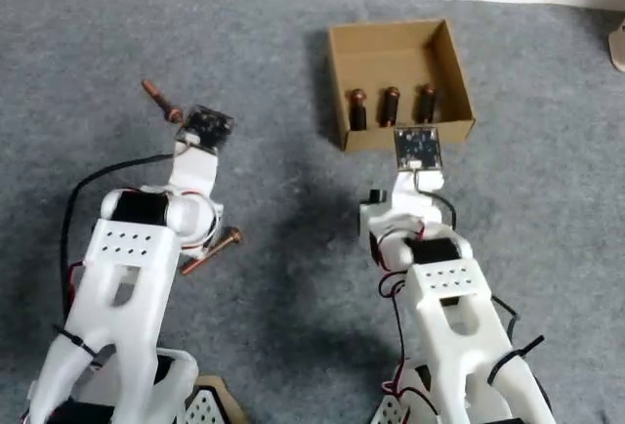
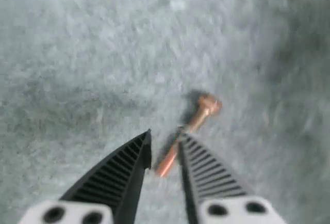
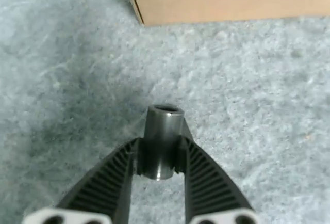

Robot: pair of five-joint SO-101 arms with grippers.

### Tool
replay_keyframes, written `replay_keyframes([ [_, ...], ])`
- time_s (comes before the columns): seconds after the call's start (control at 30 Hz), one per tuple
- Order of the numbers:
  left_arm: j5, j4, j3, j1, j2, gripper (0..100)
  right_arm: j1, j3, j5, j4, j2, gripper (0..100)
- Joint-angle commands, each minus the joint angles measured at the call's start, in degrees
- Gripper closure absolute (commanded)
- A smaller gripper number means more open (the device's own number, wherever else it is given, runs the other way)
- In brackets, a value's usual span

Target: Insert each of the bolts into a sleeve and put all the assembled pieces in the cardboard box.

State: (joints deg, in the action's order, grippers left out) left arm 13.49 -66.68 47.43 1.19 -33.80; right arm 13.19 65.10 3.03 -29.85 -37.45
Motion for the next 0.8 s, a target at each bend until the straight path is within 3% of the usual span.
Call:
replay_keyframes([
  [0.0, 7.12, -2.64, -2.59, 1.1, 0.4, 82, 0.48, -0.13, 0.53, 2.51, -2.07, 99.3],
  [0.3, 16.97, -0.7, 1.1, 0.75, 0.57, 84, 0.4, -0.04, 0.53, 2.51, -2.24, 99.3],
  [0.77, 18.2, -0.35, 0.92, -7.52, 1.63, 84, 0.4, 1.8, 0.53, 2.51, -2.51, 99.3],
])
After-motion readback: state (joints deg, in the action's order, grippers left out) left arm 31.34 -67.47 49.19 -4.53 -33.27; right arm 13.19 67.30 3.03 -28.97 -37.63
